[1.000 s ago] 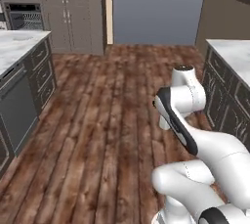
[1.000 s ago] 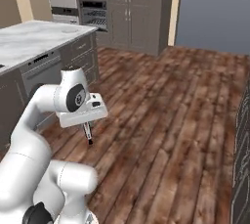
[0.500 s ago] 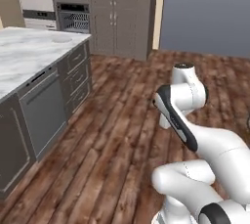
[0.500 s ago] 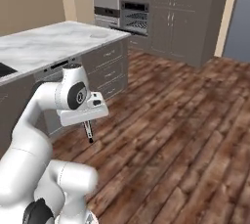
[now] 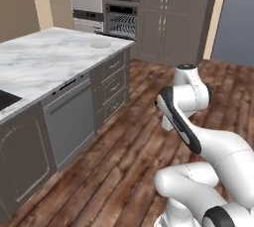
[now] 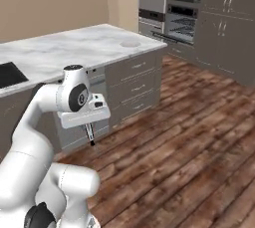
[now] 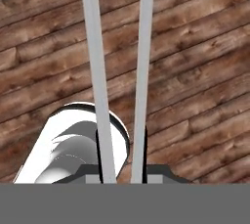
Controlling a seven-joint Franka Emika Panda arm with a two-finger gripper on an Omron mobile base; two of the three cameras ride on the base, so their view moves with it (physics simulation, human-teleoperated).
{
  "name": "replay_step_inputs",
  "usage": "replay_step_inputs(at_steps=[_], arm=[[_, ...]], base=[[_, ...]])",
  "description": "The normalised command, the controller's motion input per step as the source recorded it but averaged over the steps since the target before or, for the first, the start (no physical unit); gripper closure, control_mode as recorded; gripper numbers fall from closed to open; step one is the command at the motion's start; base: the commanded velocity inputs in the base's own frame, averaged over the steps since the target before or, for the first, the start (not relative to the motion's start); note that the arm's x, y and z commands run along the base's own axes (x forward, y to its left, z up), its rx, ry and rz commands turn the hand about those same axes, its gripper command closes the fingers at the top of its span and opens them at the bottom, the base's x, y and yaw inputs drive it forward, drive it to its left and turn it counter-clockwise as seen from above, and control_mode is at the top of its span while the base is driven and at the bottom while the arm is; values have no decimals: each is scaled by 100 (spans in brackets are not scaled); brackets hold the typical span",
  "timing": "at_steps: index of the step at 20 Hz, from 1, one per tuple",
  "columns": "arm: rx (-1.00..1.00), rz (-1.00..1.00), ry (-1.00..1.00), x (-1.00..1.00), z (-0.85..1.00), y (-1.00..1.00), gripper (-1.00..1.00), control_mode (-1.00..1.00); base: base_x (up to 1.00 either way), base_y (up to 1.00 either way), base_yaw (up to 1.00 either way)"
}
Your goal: Pick up the tongs from the counter and place them near the plate next to the oven.
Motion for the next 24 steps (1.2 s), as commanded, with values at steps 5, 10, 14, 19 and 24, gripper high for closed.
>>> replay_step_inputs(at_steps=[5,10,14,19,24], arm=[[0,0,0,0,0,0,100,100],[0,0,0,0,0,0,100,100],[0,0,0,0,0,0,100,100],[0,0,0,0,0,0,100,100],[0,0,0,0,0,0,100,100]], base=[[100,-27,36],[100,-30,31],[100,-39,28],[100,-37,26],[100,-34,27]])
